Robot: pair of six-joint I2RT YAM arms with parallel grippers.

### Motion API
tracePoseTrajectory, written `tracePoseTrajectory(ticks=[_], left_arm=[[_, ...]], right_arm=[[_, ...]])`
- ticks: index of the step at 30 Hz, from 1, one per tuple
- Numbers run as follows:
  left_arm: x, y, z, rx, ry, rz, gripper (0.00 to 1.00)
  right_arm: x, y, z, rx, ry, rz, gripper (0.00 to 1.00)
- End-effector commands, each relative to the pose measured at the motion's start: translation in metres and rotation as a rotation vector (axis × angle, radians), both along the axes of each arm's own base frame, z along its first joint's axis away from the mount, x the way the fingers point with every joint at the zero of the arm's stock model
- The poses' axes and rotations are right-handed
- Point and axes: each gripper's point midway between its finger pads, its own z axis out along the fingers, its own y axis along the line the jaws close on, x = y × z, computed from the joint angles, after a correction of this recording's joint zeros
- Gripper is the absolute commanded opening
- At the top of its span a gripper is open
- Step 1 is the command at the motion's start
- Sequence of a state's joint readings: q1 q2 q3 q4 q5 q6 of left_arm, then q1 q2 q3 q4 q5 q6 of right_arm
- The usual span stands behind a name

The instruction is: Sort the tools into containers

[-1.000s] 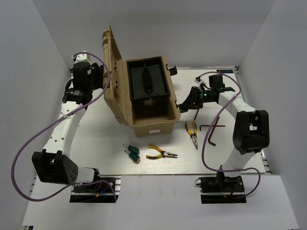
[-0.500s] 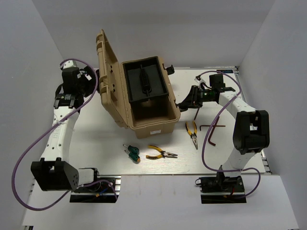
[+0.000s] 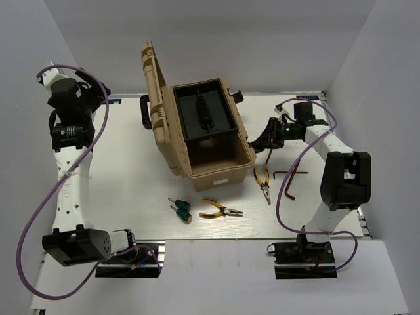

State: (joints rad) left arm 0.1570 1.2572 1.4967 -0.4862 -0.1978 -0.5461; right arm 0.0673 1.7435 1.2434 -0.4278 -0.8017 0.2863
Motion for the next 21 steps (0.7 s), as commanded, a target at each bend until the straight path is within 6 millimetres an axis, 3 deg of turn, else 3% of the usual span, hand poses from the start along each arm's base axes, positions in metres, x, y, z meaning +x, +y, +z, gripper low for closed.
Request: tracePoseTrajectory(ticks=[1,3,4,6,10,12,15,21], left_arm=[[-0.011,-0.004,-0.005,-0.01,0.008,-0.006,1.0],[-0.023,-0.006,-0.006,-0.018,-0.009,-0.004,1.0],[-0.026,-0.008,-0.022,-0.026,0.022,-0.016,1.0],[-0.032,-0.015,-0.028,-0.044,0.011,-0.043,1.0],[-0.053,-0.026,-0.06,-0.089,0.041,-0.066,1.0],[-0.069,-0.028,-0.063,-0.089,0.044,-0.066,1.0],[-0.094,-0.026,-0.086,-0.097,0.079,-0.028,1.0],[-0.13,-0.023,-0.106,-0.114,0.132,0.045,1.0]], right_arm=[[-0.003,-0.01,0.0,-0.03,0.002,-0.011,0.0],[-0.002,-0.008,-0.001,-0.029,0.005,-0.007,0.0],[-0.003,-0.007,-0.001,-0.021,0.016,-0.007,0.0],[-0.004,-0.003,-0.002,0.0,0.035,-0.001,0.0],[-0.007,0.011,0.002,0.038,0.055,0.01,0.0],[-0.008,0.015,0.001,0.053,0.073,0.01,0.0],[-0.014,0.025,0.003,0.071,0.078,0.032,0.0],[-0.026,0.042,0.005,0.085,0.083,0.087,0.0]])
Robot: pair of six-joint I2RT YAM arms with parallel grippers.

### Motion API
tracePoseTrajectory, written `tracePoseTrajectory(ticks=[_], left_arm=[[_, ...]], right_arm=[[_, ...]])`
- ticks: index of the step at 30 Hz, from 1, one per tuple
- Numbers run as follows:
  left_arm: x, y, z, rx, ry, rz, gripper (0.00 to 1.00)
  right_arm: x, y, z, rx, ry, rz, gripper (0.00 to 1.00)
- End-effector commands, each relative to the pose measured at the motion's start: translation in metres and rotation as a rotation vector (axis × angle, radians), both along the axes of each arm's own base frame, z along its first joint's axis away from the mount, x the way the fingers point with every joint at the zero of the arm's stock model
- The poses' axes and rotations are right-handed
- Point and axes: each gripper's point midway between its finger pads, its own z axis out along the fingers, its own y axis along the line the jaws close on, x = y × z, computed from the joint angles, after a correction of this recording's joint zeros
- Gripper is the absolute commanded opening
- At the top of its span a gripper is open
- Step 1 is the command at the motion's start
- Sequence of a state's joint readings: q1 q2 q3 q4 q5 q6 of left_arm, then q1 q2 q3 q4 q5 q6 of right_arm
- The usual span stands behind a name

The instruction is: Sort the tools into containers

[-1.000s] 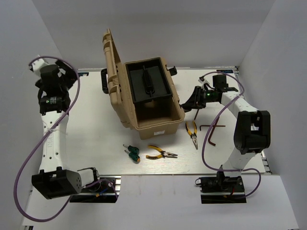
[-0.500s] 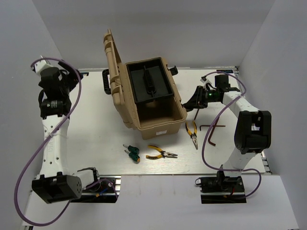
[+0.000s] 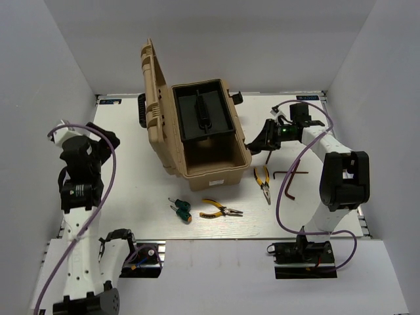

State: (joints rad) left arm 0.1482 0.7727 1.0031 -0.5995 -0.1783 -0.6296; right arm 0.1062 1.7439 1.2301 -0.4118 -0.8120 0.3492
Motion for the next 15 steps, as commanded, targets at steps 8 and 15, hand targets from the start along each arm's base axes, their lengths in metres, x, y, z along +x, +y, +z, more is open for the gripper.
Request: tracePoseTrajectory(ticks=[8,15], left_arm=[[-0.036,0.001,-0.013,-0.041,0.059,0.065,1.0],[-0.053,-0.006,-0.002,-0.055,0.06,0.05,1.0]], right_arm=[[-0.024,0.043,0.0,0.061,0.045,0.128,0.0],[-0.031,0.059,-0.006,0.048,0.062,0.174,0.0]])
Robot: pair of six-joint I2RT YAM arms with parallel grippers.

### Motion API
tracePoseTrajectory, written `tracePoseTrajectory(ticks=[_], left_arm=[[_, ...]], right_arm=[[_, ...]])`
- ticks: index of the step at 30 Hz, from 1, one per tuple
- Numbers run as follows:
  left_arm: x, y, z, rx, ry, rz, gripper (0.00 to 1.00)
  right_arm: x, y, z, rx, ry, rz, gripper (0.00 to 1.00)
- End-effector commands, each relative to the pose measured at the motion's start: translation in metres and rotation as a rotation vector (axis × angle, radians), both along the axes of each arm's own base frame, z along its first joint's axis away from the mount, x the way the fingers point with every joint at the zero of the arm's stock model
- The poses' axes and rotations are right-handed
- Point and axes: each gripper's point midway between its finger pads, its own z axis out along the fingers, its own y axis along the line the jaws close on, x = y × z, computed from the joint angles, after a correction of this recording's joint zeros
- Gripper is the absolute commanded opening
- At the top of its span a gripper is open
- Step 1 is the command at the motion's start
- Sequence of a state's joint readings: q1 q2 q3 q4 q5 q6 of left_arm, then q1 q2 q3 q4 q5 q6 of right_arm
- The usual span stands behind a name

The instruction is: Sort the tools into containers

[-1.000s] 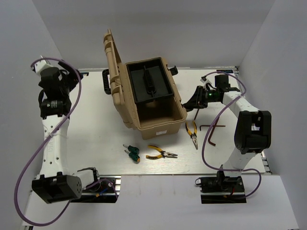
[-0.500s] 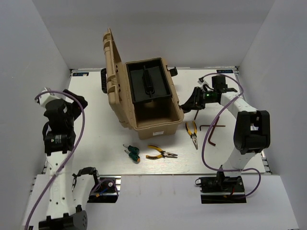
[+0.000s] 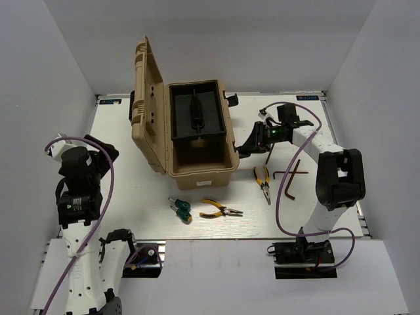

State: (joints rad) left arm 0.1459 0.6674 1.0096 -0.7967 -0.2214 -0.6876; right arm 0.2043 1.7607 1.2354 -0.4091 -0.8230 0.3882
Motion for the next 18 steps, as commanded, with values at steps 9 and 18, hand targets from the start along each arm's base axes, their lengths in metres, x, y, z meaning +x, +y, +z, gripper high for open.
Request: tracePoseTrajectory(ticks=[9,18], left_arm=[[-0.041,0.002,0.062,-0.009,-0.083,0.069,1.0],[-0.051,-0.017,0.123,-0.051,-0.234,-0.012,1.0]], right_arm=[[-0.018,0.036,-0.002,0.047,0.022,0.13,0.0],[-0.021,0.016,0.013,0.014,-0.053,0.131,0.66]])
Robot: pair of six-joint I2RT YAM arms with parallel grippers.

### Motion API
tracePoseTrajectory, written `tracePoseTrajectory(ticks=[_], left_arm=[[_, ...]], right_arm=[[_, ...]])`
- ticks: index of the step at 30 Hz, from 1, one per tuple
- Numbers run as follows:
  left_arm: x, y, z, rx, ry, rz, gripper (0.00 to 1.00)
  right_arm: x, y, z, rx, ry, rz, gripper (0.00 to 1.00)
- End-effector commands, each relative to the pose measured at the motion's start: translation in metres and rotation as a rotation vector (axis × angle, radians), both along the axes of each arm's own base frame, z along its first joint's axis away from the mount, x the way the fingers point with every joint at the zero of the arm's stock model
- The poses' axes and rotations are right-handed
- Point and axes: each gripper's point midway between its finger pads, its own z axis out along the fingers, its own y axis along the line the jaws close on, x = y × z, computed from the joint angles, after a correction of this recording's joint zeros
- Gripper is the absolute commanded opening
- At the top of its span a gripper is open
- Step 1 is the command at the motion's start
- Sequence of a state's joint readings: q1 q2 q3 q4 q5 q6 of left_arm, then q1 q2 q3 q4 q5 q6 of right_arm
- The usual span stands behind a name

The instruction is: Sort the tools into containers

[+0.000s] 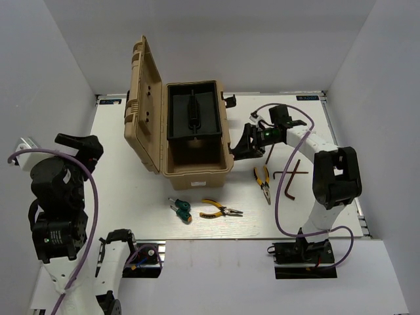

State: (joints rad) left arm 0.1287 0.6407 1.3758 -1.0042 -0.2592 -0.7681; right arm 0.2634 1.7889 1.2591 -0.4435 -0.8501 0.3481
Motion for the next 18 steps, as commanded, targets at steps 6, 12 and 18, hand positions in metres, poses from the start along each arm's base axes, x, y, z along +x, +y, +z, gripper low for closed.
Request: tracePoseTrajectory(ticks=[6,12,18], left_arm=[[0.017,-0.074,0.077,0.185,-0.249,-0.481,0.98],[-0.002,-0.163,0.116,0.404,-0.554,-1.062,0.81],[-0.039,-0.202,0.117,0.521,-0.674,-1.388,0.66]], right_arm=[[0.0,-0.034,0.025,-0.133,-0.19,-0.013,0.67],[0.01,-0.089,0.024,-0.35,-0.309,-0.139,0.67],[0.007,-0.123,0.032,-0.443,-0.401,-0.222,0.56]])
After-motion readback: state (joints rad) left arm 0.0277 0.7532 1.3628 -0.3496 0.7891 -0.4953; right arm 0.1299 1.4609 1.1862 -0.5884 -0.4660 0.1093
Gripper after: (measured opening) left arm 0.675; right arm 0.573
